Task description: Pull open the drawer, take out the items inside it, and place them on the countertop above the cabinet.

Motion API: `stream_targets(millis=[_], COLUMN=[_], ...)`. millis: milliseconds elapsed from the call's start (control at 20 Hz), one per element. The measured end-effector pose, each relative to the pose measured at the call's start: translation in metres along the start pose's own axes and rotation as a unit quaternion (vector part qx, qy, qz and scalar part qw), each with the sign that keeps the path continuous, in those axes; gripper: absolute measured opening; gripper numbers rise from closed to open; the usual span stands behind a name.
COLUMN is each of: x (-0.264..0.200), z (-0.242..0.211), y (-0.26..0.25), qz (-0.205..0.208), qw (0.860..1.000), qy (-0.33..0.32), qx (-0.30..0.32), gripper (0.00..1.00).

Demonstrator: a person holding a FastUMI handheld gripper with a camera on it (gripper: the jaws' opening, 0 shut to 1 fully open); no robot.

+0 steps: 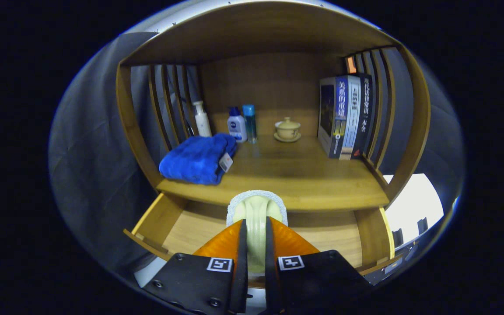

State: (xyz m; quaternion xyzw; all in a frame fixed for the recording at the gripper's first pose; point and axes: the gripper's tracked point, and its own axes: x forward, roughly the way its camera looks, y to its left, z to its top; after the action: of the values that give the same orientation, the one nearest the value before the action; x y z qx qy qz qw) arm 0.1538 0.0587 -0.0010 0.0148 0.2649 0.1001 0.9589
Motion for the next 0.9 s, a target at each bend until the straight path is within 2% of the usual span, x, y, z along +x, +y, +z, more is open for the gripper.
stream_targets(millis=[400,900], x=[0.022,0.103], z=[0.070,0.071], y=[-0.002,-0.020], qz=[-0.017,-0.035], qw=[0.998,0.999], qy=[-0.054,-0.003], qx=[-0.015,0.009], gripper=[0.25,0.25])
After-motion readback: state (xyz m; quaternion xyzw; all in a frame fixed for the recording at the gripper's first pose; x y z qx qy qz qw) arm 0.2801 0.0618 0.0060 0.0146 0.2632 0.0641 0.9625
